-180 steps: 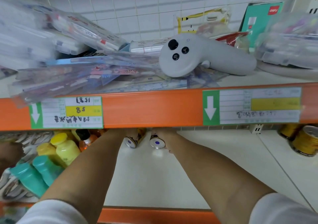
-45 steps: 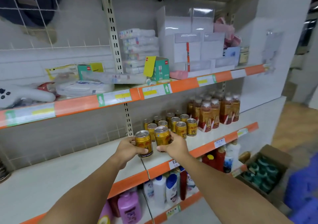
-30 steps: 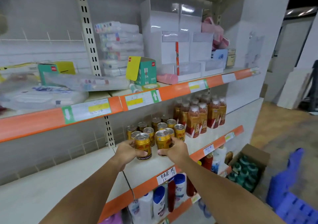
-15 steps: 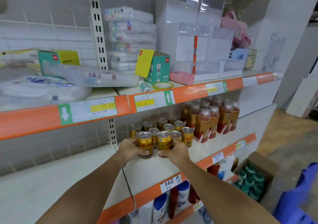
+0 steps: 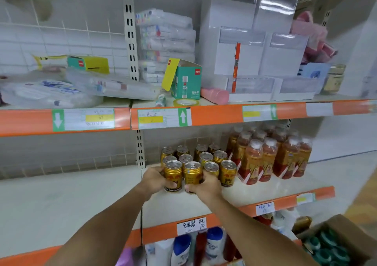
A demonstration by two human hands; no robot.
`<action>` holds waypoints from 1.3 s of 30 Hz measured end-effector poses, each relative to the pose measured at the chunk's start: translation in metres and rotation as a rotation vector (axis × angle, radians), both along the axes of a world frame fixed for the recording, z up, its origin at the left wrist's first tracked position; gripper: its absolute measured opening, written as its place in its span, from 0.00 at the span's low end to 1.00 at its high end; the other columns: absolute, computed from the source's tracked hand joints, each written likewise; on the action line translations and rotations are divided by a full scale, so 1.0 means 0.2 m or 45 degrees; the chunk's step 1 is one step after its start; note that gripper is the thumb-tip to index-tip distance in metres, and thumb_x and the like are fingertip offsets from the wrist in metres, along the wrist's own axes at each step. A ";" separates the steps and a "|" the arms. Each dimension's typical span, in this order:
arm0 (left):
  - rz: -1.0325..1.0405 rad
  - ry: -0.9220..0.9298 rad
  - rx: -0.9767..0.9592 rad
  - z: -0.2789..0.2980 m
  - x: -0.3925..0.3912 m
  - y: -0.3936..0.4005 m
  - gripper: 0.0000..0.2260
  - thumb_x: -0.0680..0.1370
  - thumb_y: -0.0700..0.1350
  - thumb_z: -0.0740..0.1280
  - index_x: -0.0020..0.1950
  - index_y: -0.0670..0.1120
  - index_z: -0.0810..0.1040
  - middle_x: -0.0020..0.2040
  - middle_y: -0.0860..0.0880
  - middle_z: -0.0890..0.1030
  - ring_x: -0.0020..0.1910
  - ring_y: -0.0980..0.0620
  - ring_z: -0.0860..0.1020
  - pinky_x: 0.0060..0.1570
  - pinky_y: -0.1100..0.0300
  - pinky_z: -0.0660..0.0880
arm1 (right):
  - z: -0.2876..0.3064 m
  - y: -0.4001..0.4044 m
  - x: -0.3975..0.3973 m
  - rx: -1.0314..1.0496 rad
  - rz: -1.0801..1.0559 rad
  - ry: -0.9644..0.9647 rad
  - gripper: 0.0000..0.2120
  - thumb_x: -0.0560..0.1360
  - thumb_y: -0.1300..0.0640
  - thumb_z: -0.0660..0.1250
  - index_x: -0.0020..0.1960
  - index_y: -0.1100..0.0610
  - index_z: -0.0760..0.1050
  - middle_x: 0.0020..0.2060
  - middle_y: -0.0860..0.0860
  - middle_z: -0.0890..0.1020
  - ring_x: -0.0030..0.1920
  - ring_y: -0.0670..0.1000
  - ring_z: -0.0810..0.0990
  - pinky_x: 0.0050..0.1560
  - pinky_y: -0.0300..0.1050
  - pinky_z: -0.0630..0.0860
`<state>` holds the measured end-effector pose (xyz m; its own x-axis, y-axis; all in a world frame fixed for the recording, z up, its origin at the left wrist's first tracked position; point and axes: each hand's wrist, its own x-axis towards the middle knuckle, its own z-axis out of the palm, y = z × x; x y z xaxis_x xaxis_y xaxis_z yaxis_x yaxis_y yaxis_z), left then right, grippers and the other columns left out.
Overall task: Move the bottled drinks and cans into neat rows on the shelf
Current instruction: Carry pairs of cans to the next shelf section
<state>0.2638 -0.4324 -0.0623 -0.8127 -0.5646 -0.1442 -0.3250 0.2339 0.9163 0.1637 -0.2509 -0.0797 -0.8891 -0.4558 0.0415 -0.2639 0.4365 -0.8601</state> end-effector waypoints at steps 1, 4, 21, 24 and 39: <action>0.030 -0.006 0.004 0.00 0.01 0.01 0.21 0.61 0.36 0.84 0.49 0.51 0.86 0.44 0.55 0.87 0.47 0.58 0.84 0.46 0.63 0.77 | 0.00 0.01 -0.01 0.005 0.011 -0.001 0.26 0.59 0.46 0.83 0.54 0.45 0.79 0.48 0.41 0.84 0.49 0.45 0.82 0.54 0.45 0.78; 0.117 -0.034 0.003 -0.02 0.03 0.05 0.20 0.61 0.36 0.84 0.46 0.52 0.85 0.41 0.57 0.87 0.46 0.57 0.83 0.42 0.65 0.76 | -0.02 0.01 -0.03 0.023 0.059 -0.015 0.26 0.59 0.47 0.83 0.54 0.46 0.80 0.48 0.42 0.84 0.49 0.46 0.82 0.53 0.46 0.78; 0.144 -0.051 -0.029 -0.13 -0.01 0.08 0.24 0.64 0.38 0.83 0.58 0.48 0.84 0.51 0.52 0.86 0.51 0.52 0.83 0.58 0.54 0.79 | -0.11 -0.02 -0.04 0.043 0.052 -0.045 0.28 0.61 0.45 0.82 0.59 0.48 0.79 0.51 0.44 0.85 0.51 0.48 0.82 0.53 0.45 0.78; 0.142 -0.051 -0.037 -0.14 0.00 0.06 0.25 0.65 0.38 0.83 0.61 0.47 0.83 0.52 0.52 0.86 0.51 0.53 0.83 0.57 0.57 0.78 | -0.11 -0.03 -0.04 0.044 0.029 -0.057 0.26 0.62 0.44 0.82 0.57 0.47 0.78 0.52 0.45 0.84 0.47 0.46 0.78 0.49 0.42 0.75; 0.137 -0.071 -0.029 -0.16 -0.03 0.03 0.25 0.63 0.37 0.83 0.57 0.50 0.82 0.49 0.55 0.85 0.50 0.55 0.83 0.60 0.54 0.79 | -0.14 -0.12 -0.04 0.032 -0.061 -0.019 0.30 0.63 0.47 0.82 0.61 0.51 0.75 0.55 0.50 0.84 0.54 0.55 0.82 0.48 0.43 0.74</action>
